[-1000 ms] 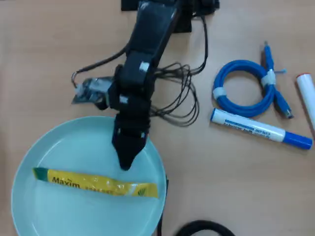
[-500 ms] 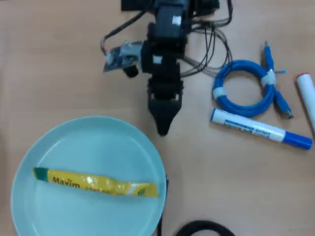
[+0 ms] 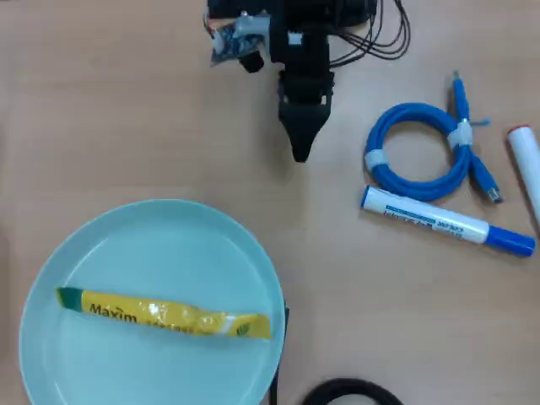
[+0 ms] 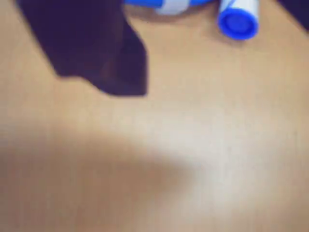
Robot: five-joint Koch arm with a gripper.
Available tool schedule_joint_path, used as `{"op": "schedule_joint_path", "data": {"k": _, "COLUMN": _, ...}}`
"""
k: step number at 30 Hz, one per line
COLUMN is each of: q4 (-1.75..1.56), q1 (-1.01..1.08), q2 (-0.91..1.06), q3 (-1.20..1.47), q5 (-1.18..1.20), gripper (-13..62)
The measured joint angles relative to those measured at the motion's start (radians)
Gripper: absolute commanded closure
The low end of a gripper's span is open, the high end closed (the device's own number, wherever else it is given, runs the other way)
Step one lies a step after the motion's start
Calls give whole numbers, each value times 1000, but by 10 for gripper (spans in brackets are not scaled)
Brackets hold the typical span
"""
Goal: Pick up the yellow coffee stick, then put it in the green bowl
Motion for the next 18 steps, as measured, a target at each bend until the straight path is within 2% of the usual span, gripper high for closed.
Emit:
{"op": "schedule_joint_path", "data": {"k": 3, "q4": -98, "q1": -12, "q2": 84, "q3": 146, "q5": 28, "gripper": 81}}
{"op": "schedule_joint_path", "data": {"k": 8, "q4": -322, "q1": -23, "q2": 117, "q3": 437, "q5": 37, "gripper": 91}}
{"op": "schedule_joint_path", "data": {"k": 14, "q4": -549, "q1": -26, "q2": 167, "q3": 572, "q5": 34, "gripper": 224}}
{"op": "schedule_joint_path", "data": {"k": 18, "q4": -592, "q1": -52, "q2": 173, "q3": 614, "q5": 32, "gripper": 234}}
